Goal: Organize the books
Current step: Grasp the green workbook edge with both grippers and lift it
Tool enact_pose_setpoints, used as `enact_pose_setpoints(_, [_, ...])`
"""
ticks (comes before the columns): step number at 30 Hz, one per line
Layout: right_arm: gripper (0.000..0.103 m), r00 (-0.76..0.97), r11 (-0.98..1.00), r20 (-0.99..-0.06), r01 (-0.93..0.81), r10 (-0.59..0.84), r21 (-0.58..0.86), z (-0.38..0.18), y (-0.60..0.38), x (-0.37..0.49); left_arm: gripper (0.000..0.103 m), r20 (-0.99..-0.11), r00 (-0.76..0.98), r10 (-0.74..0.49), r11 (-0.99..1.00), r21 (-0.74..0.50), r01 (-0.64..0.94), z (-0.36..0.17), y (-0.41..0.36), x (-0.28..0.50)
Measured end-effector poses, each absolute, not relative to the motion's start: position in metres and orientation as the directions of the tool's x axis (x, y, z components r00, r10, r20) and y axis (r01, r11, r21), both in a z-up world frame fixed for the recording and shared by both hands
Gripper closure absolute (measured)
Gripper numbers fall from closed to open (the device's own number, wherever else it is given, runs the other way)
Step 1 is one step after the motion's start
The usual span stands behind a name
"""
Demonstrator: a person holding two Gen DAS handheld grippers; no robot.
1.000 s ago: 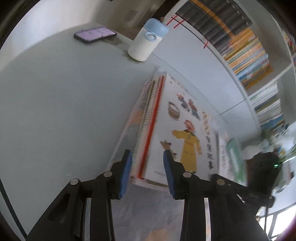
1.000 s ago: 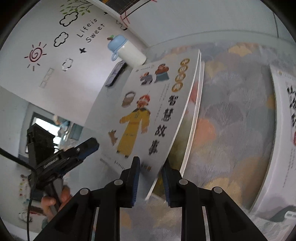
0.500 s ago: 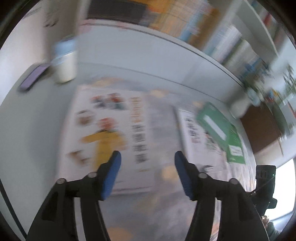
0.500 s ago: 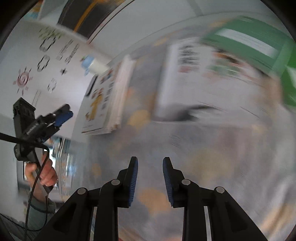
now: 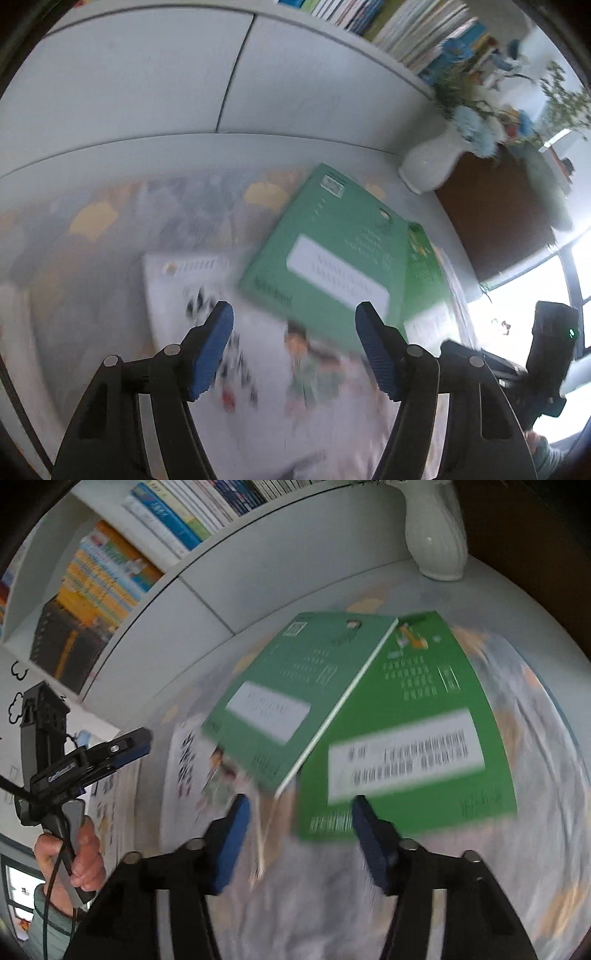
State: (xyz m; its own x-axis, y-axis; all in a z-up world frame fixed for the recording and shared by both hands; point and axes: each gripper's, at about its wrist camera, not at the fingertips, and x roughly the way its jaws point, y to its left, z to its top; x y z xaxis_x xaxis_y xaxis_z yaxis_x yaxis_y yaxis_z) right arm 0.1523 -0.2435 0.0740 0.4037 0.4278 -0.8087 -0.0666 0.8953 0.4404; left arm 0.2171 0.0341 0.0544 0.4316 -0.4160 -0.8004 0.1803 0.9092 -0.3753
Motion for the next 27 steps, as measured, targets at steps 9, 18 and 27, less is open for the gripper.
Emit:
enact_pose_setpoints(9, [0.070, 0.377, 0.897, -0.820, -0.082, 0.431, 0.434, 0.041, -0.229, 0.197, 0.037, -0.851, 0.412, -0.325, 0.946, -0.294, 0.139, 0.016, 0.010, 0.264])
enact_pose_setpoints(18, [0.070, 0.359, 0.859, -0.786, -0.109, 0.503, 0.500, 0.036, -0.231, 0.203, 0.033, -0.871, 0.325, -0.370, 0.919, -0.292, 0.265, 0.017, -0.013, 0.236])
enact_pose_setpoints(27, [0.070, 0.296, 0.863, -0.816, -0.058, 0.496, 0.503, 0.041, -0.273, 0.129, 0.033, -0.839, 0.247, -0.486, 0.861, -0.410, 0.301, 0.013, -0.019, 0.119])
